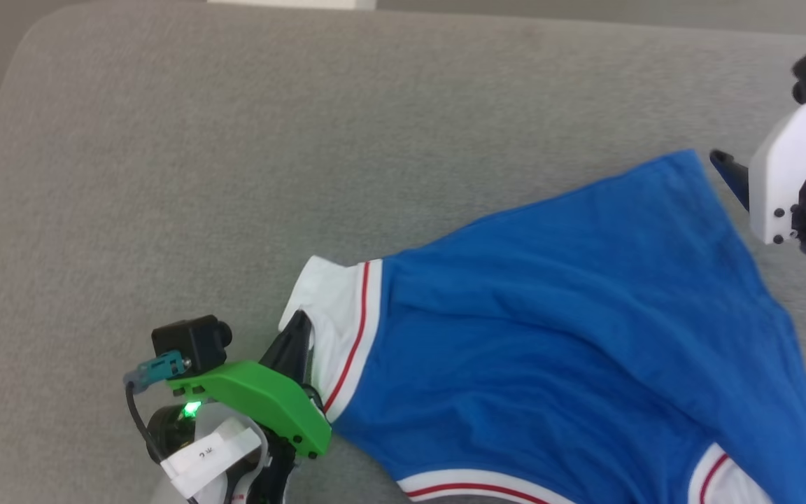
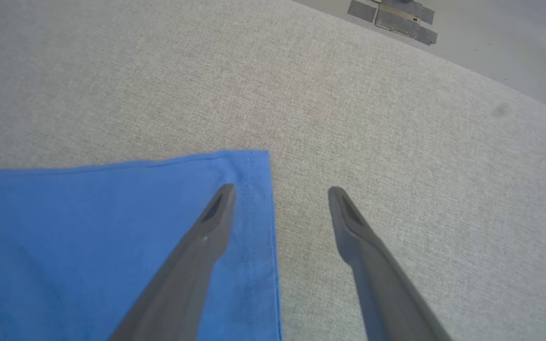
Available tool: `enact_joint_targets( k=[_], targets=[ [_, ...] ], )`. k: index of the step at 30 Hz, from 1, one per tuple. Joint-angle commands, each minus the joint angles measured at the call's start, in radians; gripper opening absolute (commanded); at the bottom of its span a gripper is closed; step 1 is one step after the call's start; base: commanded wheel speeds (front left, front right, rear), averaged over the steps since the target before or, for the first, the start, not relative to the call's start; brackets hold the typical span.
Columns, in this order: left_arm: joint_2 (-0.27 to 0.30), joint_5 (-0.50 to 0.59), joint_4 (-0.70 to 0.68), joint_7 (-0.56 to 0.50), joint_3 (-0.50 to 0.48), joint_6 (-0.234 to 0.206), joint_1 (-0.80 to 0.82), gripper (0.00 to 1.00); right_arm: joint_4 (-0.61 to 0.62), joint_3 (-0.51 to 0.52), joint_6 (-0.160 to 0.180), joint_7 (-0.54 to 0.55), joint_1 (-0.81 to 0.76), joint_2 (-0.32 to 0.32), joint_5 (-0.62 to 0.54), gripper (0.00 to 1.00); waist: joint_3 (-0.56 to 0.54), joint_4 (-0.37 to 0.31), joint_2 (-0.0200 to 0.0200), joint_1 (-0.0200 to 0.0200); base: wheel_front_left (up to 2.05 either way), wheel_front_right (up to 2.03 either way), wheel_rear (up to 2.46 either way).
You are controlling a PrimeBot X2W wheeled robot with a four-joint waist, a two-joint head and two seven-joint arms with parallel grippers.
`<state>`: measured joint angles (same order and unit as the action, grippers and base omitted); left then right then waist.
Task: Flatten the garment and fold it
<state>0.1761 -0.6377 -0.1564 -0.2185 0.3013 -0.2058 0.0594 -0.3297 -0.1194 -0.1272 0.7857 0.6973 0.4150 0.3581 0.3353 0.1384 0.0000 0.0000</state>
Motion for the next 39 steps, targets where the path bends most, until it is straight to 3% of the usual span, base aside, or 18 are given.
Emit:
enact_joint_targets(
  k=[1,9,14,15,16,17,18,25,30,39],
  targets=[
    [-0.007,0.012,0.005,0.008,0.001,0.007,0.022,0.0,-0.016,-0.019,-0.003,0.045,0.032,0.009,-0.019,1.0,0.067,0.066,0.0,0.0,0.0,0.0,0.0],
    [-0.022,0.008,0.025,0.024,0.013,0.017,0.044,0.0,-0.062,-0.114,-0.003,0.245,0.078,0.045,-0.051,1.0,0.108,0.101,0.0,0.0,0.0,0.0,0.0],
    [-0.026,0.006,0.04,0.032,0.015,0.02,0.051,0.0,-0.055,-0.13,-0.003,0.304,0.049,0.056,-0.022,1.0,0.108,0.103,0.0,0.0,0.0,0.0,0.0],
    [-0.026,0.005,0.043,0.033,0.014,0.019,0.05,0.0,-0.057,-0.127,-0.003,0.315,0.042,0.056,-0.017,0.93,0.105,0.1,0.0,0.0,0.0,0.0,0.0],
    [-0.025,0.005,0.047,0.035,0.014,0.019,0.049,0.0,-0.056,-0.125,-0.003,0.323,0.034,0.055,-0.011,0.29,0.098,0.096,0.0,0.0,0.0,0.0,0.0],
    [-0.025,0.004,0.051,0.036,0.013,0.019,0.048,0.0,-0.053,-0.12,-0.003,0.32,0.028,0.052,-0.005,0.08,0.092,0.091,0.0,0.0,0.0,0.0,0.0],
    [-0.024,0.003,0.055,0.036,0.013,0.019,0.047,0.0,-0.046,-0.111,-0.003,0.304,0.021,0.048,0.001,0.0,0.083,0.086,0.0,0.0,0.0,0.0,0.0],
    [-0.007,-0.004,0.08,0.036,0.003,0.02,0.032,0.0,-0.001,-0.022,-0.003,0.137,-0.019,0.01,0.05,0.0,-0.015,0.033,0.0,0.0,0.0,0.0,0.0],
    [0.009,-0.011,0.086,0.03,-0.007,0.014,0.003,0.0,0.11,0.056,-0.003,0.029,-0.121,-0.003,0.134,0.0,-0.116,-0.016,0.0,0.0,0.0,0.0,0.0],
    [0.028,-0.028,0.075,0.023,-0.021,-0.007,-0.081,0.0,0.393,0.203,-0.003,0.019,-0.495,-0.045,0.242,0.0,-0.236,-0.108,0.0,0.0,0.0,0.0,0.0]
  ],
)
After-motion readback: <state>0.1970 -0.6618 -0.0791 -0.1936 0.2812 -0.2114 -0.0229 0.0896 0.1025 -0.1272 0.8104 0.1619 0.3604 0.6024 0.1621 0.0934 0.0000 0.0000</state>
